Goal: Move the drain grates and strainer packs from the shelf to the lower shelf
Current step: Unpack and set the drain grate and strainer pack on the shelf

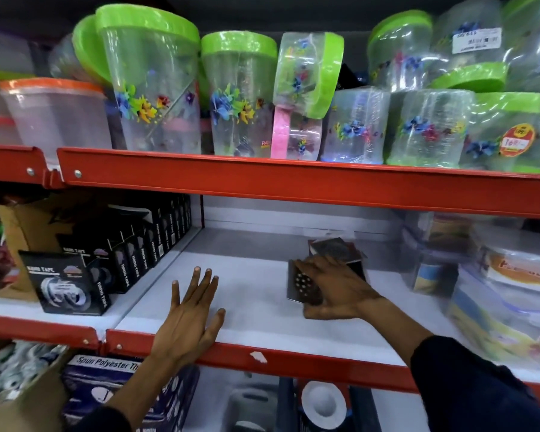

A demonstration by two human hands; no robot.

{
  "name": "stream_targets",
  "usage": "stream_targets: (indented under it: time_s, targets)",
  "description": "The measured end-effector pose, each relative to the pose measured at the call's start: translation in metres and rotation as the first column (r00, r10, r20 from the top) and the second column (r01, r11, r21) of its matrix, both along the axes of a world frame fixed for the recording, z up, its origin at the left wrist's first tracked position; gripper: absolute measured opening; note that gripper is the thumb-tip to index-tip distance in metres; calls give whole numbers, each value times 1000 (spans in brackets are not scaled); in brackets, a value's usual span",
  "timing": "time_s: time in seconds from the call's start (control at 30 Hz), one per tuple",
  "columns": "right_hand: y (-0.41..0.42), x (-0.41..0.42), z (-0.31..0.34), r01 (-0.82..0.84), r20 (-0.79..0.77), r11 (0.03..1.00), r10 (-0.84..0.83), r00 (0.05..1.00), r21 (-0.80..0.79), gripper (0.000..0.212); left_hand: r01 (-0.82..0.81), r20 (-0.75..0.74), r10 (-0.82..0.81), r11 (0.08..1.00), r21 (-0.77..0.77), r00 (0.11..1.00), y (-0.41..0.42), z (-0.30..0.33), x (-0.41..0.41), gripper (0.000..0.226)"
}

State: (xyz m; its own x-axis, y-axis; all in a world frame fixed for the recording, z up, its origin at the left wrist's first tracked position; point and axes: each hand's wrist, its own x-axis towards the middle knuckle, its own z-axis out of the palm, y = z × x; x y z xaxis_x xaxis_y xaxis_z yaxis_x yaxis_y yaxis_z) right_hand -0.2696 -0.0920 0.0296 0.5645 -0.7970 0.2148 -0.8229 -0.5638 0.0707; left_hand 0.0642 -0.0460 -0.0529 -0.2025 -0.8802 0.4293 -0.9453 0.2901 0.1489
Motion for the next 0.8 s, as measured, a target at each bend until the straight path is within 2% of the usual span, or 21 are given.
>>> stream_targets:
  time_s: [0.13,0.3,0.4,0.5,0.6,0.7,0.8]
  targets:
    - [-20,75,-9,-43,-19,990,46,999,135,98,-1,8,1,1000,5,1000,2,-2,1,77]
    - [-38,121,-31,4,-117,971,25,993,240,86,-24,29,23,999,38,999,3,1,2,83]
    - [-43,122,-41,4,-141,970,31,990,243,85,-25,24,24,999,36,999,3,2,2,83]
    - [-45,111,-43,-10,-93,970,34,995,243,96,-23,33,22,999,22,999,3,0,3,83]
    - [-47,88,-40,-1,13,996,0,1000,86,93,-9,25,8,1000,8,1000,2,-1,3,82]
    - [-58,57,-30,191,190,979,-176,966,-64,78,-8,28,7,1000,3,1000,2,-2,4,82]
    - [-75,23,-22,432,202,901,-417,886,-32,72,-2,19,3,1000,-4,1000,1,-3,3,82]
